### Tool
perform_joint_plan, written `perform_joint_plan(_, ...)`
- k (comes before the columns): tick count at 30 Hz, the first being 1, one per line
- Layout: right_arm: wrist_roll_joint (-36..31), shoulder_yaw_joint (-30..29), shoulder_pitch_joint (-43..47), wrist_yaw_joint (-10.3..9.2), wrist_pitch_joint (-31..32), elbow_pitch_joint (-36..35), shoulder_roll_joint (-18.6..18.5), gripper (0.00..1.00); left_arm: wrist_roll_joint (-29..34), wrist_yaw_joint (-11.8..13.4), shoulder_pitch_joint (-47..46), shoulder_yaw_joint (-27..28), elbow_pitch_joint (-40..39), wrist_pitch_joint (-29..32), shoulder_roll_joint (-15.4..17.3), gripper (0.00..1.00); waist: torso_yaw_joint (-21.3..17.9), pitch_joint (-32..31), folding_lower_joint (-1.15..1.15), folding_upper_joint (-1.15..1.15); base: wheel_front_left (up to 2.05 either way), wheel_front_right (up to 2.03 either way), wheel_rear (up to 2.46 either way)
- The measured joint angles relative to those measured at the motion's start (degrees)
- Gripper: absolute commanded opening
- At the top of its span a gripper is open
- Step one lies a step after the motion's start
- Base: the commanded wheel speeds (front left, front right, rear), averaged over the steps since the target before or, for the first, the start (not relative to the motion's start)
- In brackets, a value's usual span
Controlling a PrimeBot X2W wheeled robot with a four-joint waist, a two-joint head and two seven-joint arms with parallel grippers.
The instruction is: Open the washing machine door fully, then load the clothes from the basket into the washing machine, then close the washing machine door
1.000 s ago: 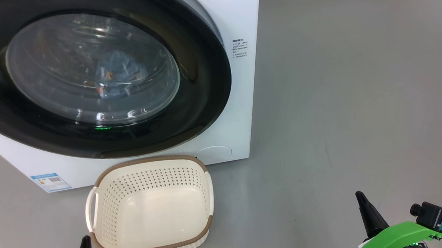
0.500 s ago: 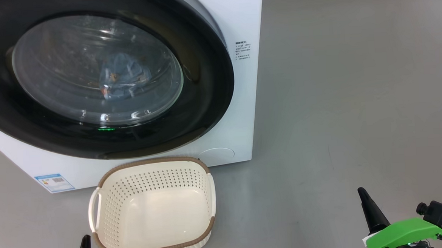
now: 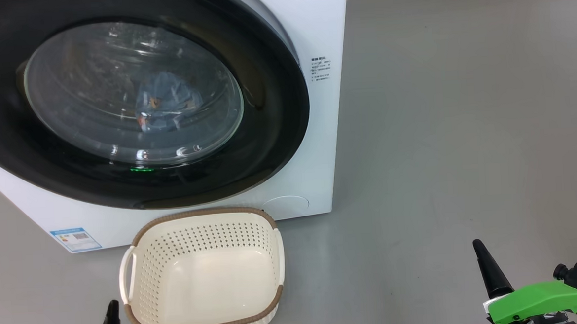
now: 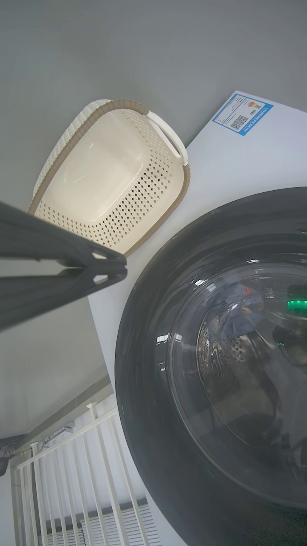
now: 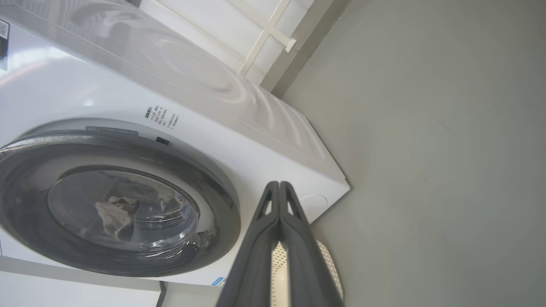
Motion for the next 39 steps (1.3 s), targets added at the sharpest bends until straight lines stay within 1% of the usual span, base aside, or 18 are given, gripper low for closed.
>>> perform_joint_plan(39,19.91,-4.13,0.01,-0.15,6.09,-4.35,1.69,0.00,-21.78,0.04,-2.28,1.63,-1.19,6.35,-1.10,0.00,1.40,-1.71,0.00,0.00,0.00,0.00,0.00)
